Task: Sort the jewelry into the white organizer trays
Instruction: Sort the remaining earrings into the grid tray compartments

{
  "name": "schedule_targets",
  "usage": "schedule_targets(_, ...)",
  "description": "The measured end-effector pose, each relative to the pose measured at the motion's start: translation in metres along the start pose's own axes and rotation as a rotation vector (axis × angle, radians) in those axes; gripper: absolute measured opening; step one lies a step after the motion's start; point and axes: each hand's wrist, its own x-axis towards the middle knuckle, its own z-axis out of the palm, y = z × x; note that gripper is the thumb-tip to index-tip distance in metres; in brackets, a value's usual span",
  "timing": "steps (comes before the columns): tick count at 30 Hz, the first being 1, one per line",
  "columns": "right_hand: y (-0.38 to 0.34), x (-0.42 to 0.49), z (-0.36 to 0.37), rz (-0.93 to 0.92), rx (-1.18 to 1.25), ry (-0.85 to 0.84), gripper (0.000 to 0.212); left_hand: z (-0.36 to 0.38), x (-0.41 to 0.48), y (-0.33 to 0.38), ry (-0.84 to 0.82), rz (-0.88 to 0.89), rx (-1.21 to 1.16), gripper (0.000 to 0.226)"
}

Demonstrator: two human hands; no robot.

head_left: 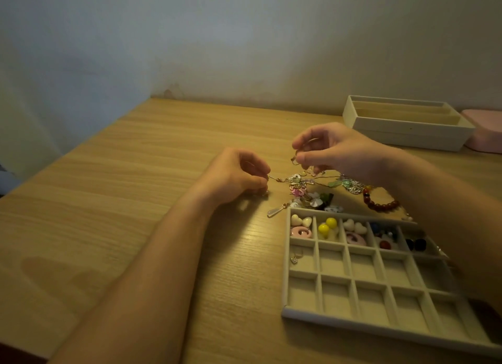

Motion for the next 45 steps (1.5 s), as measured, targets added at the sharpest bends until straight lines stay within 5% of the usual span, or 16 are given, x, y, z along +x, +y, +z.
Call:
schedule_targets(5, 0.002, -0.003, -0.006, 0.026, 0.309, -0.027, 0.024, 0.005, 0.000, 0.004, -0.019, 0.037, 0.139, 0.019)
schedule_targets(11, 0.003, -0.008, -0.008, 0.002, 0.377, -0.092, 0.039, 0.007, -0.006, 0.011, -0.015, 0.105, 0.155, 0.010)
schedule_targets(20, -0.005, -0.019, -0.006, -0.063, 0.344, -0.051, 0.043, 0.024, -0.021, 0.035, -0.079, 0.081, -0.353, 0.009)
schedule_targets(27, -0.012, -0.036, -0.002, -0.072, 0.453, -0.006, 0.030, 0.024, -0.033, 0.053, -0.114, 0.055, -0.437, 0.027)
schedule_targets(45, -0.046, -0.088, 0.010, -0.191, 0.316, 0.072, 0.024, 0.034, -0.096, 0.063, -0.104, -0.018, -0.892, 0.023)
